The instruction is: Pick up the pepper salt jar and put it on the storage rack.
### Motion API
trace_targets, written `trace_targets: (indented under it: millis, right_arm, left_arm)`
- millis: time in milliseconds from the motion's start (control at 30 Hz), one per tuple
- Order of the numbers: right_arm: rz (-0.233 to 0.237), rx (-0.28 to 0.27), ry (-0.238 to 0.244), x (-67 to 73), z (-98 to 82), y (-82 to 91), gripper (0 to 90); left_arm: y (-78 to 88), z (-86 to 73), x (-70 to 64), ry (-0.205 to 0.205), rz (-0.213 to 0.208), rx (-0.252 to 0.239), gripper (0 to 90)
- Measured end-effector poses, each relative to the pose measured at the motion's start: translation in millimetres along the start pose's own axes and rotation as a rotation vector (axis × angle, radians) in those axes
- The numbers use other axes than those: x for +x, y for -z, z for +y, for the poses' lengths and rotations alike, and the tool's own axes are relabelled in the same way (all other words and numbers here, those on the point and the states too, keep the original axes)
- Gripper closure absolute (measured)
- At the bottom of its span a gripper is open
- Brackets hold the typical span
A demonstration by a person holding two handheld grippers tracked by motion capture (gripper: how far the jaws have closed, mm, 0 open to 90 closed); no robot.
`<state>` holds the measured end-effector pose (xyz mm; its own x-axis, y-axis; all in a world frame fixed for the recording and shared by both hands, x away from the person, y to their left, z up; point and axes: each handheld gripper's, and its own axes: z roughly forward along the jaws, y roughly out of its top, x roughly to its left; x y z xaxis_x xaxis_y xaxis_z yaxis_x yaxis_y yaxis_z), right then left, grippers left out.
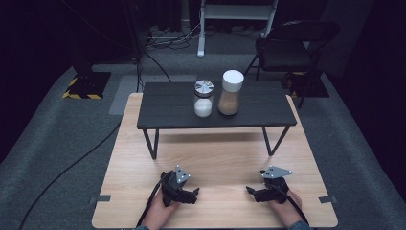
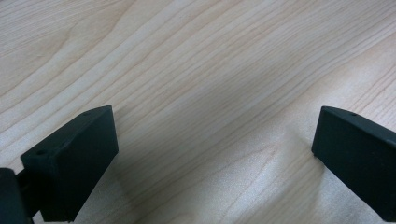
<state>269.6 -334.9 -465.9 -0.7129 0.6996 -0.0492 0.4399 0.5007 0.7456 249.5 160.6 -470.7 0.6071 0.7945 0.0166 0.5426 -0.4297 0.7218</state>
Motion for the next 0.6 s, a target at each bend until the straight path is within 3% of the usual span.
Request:
trace_targets:
  millis: [600]
  right_arm:
    - [0.004,-0.001,0.005,-1.4,0.1,-0.4,8.4]
  left_arm:
    - [-0.8,0.7,0.8,-0.008,-0.009,0.000,0.3]
